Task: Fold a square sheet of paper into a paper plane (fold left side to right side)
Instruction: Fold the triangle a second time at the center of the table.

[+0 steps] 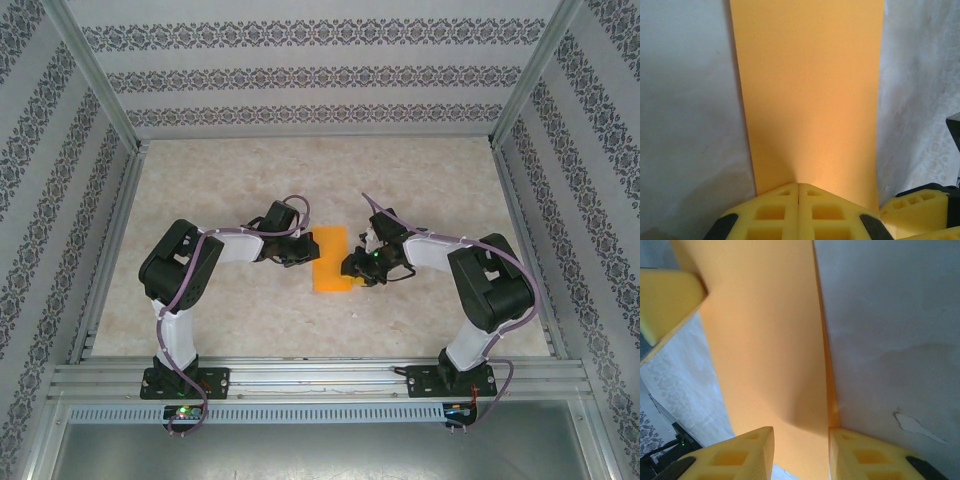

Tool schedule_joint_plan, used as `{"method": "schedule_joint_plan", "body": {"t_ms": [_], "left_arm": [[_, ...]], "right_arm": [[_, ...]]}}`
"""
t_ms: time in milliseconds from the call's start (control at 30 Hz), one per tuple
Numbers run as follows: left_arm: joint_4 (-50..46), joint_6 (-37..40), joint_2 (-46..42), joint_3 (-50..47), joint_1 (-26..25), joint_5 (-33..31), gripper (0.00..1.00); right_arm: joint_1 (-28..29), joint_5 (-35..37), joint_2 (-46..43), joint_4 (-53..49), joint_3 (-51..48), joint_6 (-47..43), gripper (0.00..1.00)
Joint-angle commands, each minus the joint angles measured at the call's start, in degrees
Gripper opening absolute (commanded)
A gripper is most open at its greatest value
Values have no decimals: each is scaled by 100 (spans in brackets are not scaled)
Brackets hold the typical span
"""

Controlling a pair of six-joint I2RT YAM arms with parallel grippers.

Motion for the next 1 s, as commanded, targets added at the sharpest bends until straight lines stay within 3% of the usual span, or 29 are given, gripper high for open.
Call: {"method": "schedule_joint_plan", "body": {"t_ms": [0, 767, 967], "left_arm": [[-323, 69, 148, -212, -79, -182, 0], [-234, 86, 149, -256, -75, -118, 0], [-230, 118, 113, -239, -78, -121, 1]], "right_arm": [[23, -141, 39, 285, -35, 165, 33], [-493, -308, 748, 702, 726, -155, 25], [-591, -317, 901, 650, 832, -267, 18]]}}
